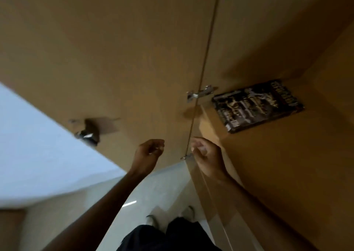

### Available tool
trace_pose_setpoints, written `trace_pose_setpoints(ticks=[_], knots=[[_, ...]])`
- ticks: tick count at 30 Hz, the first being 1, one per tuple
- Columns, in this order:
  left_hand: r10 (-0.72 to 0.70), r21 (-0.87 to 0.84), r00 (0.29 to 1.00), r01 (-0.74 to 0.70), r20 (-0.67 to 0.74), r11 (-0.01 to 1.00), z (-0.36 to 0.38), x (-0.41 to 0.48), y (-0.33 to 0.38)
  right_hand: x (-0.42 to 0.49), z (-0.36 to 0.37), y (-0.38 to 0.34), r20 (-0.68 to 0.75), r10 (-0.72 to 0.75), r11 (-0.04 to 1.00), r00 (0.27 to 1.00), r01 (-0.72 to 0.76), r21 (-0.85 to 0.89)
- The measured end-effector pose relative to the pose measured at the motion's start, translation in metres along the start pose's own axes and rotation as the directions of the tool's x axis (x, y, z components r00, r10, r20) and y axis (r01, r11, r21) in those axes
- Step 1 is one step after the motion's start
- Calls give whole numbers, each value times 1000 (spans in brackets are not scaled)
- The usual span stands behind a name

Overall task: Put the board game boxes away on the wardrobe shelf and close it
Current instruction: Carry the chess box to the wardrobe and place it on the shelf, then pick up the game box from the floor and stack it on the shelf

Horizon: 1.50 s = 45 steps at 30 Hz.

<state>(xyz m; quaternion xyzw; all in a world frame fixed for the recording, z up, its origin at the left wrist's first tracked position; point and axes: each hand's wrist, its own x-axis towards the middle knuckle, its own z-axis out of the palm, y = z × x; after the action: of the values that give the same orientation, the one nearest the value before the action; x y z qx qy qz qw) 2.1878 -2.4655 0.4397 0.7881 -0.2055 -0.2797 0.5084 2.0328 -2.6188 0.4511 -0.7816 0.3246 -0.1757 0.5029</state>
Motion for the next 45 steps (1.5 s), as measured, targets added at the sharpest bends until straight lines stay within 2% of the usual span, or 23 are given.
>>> trace_pose_setpoints(ticks=[4,7,11,15,18,21,22,23,25,29,33,36,40,45], knots=[[-151,-118,971,131,-186,984,-68,-75,-55,-34,77,-17,227,21,999,974,-10,-47],[-243,-225,925,181,-293,957,-114,-143,-95,-70,139,-34,392,-28,997,920,54,-58],[-345,-337,823,202,-450,920,-174,-247,-148,-136,222,-65,584,-86,989,807,138,-45],[-413,-387,723,216,-554,896,-224,-345,-192,-205,296,-94,711,-111,980,694,196,-38],[-465,-450,604,190,-647,873,-257,-427,-225,-266,357,-122,811,-153,959,565,283,-16],[-540,-530,433,156,-722,833,-279,-507,-255,-334,413,-152,897,-185,936,401,351,36],[-567,-558,353,138,-745,819,-286,-539,-265,-362,438,-164,928,-186,926,321,374,56],[-580,-571,336,137,-742,809,-287,-547,-267,-370,443,-168,934,-194,923,300,379,70],[-618,-611,205,105,-759,785,-296,-590,-281,-412,478,-184,967,-197,899,164,424,111],[-675,-678,-85,7,-733,735,-315,-681,-311,-509,559,-213,978,-162,831,-132,516,207],[-712,-722,-267,-77,-650,688,-330,-755,-335,-604,626,-232,933,-127,791,-335,534,299],[-744,-745,-421,-206,-518,635,-334,-815,-347,-690,667,-246,861,-67,738,-504,556,383],[-751,-713,-572,-369,-331,596,-329,-886,-363,-800,695,-256,718,27,666,-696,548,506],[-707,-611,-695,-505,-130,609,-310,-972,-382,-936,708,-255,518,100,571,-849,475,669]])
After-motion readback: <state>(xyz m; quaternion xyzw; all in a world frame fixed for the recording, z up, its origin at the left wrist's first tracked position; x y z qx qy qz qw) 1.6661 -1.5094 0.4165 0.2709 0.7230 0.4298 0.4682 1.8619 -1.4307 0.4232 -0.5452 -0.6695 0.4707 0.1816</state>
